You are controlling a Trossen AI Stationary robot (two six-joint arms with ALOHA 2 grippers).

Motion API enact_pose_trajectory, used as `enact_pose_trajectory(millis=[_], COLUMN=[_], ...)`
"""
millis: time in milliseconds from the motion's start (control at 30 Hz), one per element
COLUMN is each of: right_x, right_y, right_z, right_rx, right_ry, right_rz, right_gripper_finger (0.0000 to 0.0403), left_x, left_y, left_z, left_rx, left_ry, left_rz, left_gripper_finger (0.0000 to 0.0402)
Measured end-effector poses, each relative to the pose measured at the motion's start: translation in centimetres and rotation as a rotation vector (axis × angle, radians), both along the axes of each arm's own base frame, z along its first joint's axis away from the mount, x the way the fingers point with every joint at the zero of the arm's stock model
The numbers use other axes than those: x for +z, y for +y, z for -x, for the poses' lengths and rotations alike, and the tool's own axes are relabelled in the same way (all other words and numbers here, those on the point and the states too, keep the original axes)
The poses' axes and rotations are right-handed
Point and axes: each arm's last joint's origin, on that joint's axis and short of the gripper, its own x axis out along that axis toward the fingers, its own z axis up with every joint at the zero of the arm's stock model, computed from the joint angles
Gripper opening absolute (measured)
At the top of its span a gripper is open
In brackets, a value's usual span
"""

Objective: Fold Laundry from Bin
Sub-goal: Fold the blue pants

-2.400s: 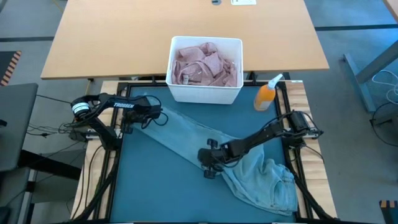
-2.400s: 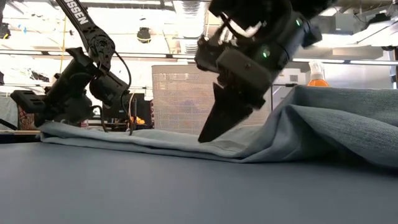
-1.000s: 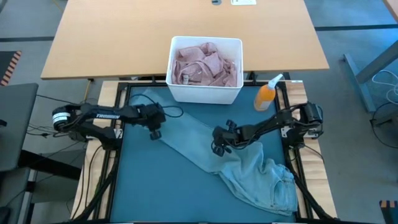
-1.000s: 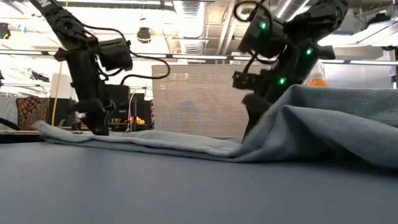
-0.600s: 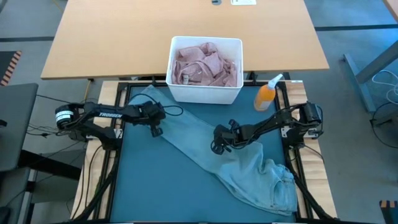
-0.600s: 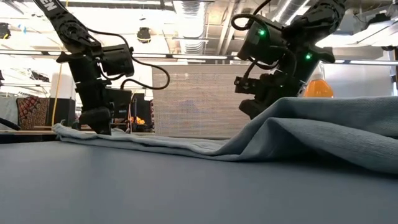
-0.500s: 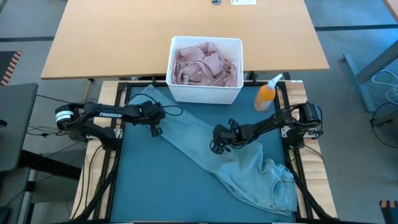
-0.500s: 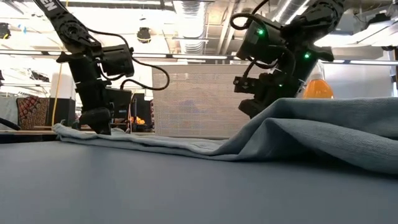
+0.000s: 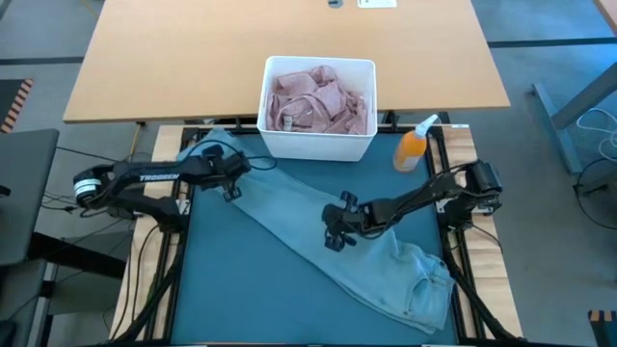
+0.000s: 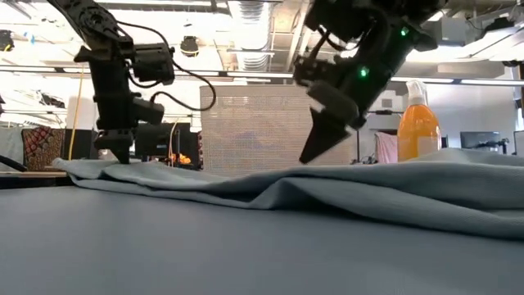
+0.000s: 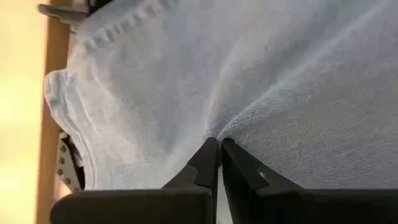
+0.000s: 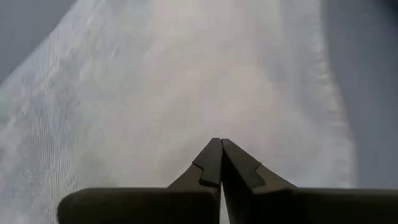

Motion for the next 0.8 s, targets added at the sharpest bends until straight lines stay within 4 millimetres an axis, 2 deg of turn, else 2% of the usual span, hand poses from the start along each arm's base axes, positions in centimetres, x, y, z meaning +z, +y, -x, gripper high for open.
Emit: enact_pose_trajectory(millis=[167, 267, 367, 600, 700, 800], right_x=[-2.9, -3.2, -2.3, 3.2, 4.1, 3.9], right_y=[-0.4, -0.8, -0.8, -0.7, -0.5, -0.1], right_z=[-0.9, -1.1, -0.9, 0.7, 1.1, 1.0], right_rx=[-0.014, -0.025, -0.015, 0.027, 0.065, 0.106], right_ry=[0.042, 0.051, 0.036, -0.082, -0.1, -0.097], right_rz=[0.0, 0.001, 0.005, -0.033, -0.118, -0.16], right_gripper_finger=[0.0022, 0.0026, 0.0027, 0.0026, 0.0027, 0.0027], left_x=[1.2, 1.5, 1.4, 1.6, 1.5, 1.4], left_y=[-0.6, -0.9, -1.1, -0.7, -0.6, -0.6], left_z=[-0.2, -0.2, 0.0, 0.4, 0.5, 0.7], left_rx=[-0.028, -0.061, -0.076, -0.068, -0.106, -0.127], left_ry=[-0.155, -0.197, -0.171, -0.036, -0.013, -0.036], left_rz=[0.053, 0.102, 0.112, -0.049, -0.016, 0.062], left_gripper_finger=[0.0004, 0.0004, 0.0004, 0.0004, 0.0004, 0.0008])
